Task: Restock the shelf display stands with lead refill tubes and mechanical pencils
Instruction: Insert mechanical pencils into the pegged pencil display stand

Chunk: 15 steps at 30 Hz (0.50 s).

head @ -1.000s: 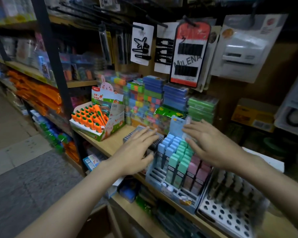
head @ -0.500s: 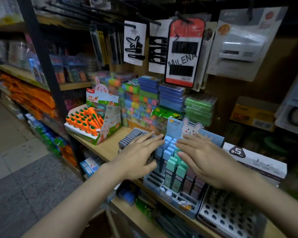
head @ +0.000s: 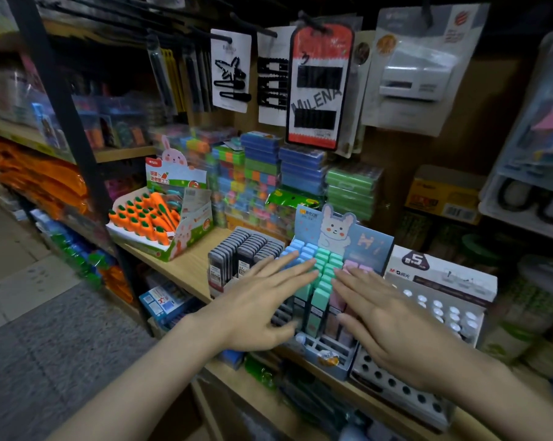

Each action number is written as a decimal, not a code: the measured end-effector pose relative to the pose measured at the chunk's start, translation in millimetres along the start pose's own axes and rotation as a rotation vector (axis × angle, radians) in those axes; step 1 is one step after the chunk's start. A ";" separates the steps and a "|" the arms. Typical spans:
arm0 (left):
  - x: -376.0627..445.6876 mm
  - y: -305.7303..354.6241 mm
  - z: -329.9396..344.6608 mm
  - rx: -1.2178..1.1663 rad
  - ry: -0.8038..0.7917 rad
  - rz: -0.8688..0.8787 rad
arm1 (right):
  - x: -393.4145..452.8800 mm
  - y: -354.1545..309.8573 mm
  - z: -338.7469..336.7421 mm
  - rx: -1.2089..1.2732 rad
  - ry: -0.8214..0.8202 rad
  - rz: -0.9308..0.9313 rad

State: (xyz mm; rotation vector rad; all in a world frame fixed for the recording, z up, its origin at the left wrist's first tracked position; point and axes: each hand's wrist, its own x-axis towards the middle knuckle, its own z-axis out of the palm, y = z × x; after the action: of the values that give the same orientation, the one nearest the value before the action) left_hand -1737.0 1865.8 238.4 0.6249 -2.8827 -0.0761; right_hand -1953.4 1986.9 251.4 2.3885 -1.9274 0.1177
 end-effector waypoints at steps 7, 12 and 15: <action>6.7 6.2 0.0 0.038 0.038 0.009 | 11.7 -4.7 5.2 -0.034 -0.024 0.021; 4.5 3.4 -1.9 -0.027 0.055 -0.010 | 6.6 -3.4 0.1 -0.002 -0.017 0.028; 5.8 8.5 -3.7 -0.040 0.062 -0.004 | -8.4 8.0 -9.6 0.013 0.109 0.067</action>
State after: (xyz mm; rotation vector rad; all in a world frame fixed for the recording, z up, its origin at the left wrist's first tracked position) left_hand -1744.9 1871.1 243.8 0.6152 -2.8129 -0.1127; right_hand -1963.2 1994.3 260.1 2.2743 -1.9636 0.2597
